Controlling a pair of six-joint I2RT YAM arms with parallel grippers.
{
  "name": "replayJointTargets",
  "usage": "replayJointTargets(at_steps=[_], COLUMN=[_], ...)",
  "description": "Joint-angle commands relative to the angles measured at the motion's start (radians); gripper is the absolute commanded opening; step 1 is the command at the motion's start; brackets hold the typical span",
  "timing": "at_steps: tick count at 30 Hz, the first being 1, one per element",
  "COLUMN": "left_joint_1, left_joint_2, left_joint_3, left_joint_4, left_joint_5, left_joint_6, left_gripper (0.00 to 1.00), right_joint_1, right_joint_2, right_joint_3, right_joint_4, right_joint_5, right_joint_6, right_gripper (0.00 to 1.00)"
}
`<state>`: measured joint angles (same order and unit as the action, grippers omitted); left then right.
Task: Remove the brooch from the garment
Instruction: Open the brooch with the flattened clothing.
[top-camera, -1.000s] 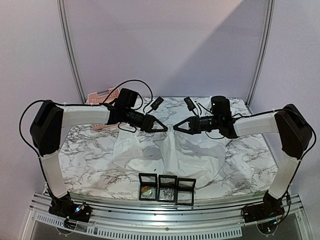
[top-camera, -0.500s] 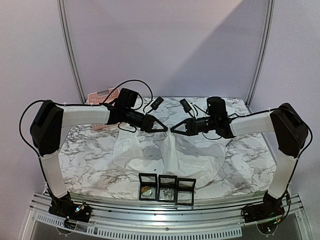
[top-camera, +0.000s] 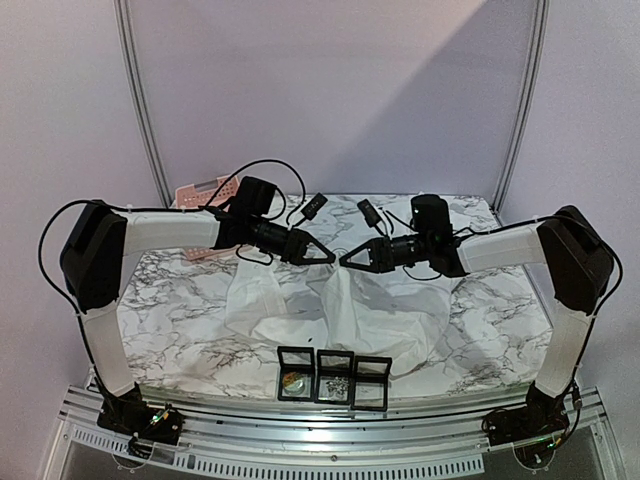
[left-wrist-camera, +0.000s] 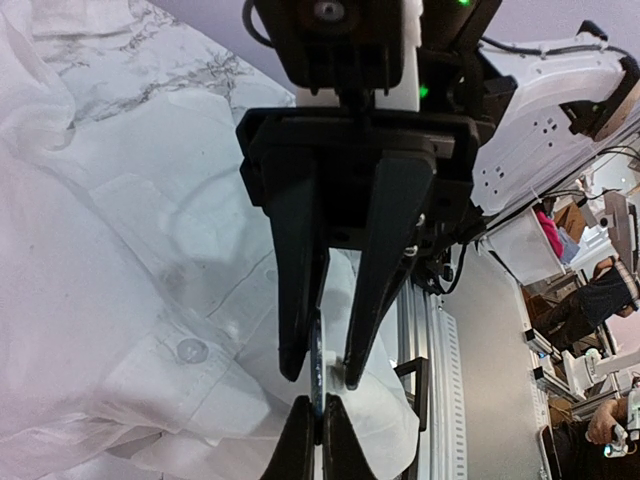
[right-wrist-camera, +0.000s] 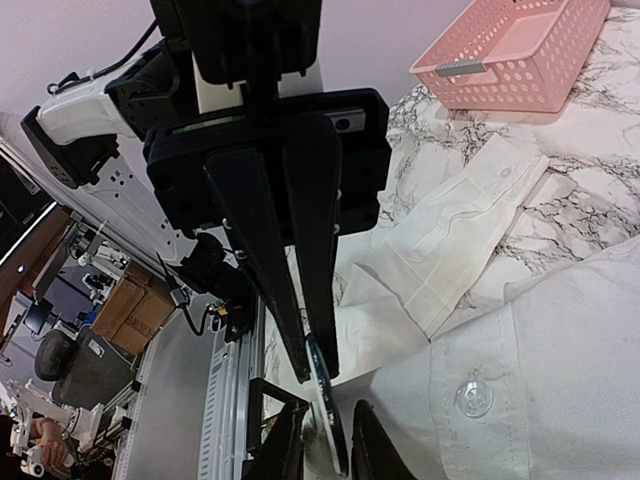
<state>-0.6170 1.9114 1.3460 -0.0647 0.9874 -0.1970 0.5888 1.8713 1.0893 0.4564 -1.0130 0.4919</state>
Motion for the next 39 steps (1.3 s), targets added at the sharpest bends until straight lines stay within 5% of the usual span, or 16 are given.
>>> replayJointTargets(at_steps=[1, 17, 39], left_joint_1=[-0.013, -0.024, -0.047], left_joint_2=[-0.014, -0.027, -0.065], left_joint_3=[0.010, 0.011, -0.014], left_joint_4=[0.023, -0.010, 0.013], left_joint_5=[0.019, 0.002, 0.011], left_joint_6=[-0.006, 0.034, 0.059], left_gripper=[0.00, 0.00, 0.00], right_joint_1=[0.005, 0.005, -0.011], right_joint_2=[0.027, 0.061, 0.231], right_joint_3=[0.022, 0.045, 0.196], right_joint_4=[-0.003, 0.023, -0.199], right_joint_5=[-0.018, 0.015, 0.171], right_joint_6=[-0.003, 0.091, 0.296], right_gripper=[0.15, 0.00, 0.00])
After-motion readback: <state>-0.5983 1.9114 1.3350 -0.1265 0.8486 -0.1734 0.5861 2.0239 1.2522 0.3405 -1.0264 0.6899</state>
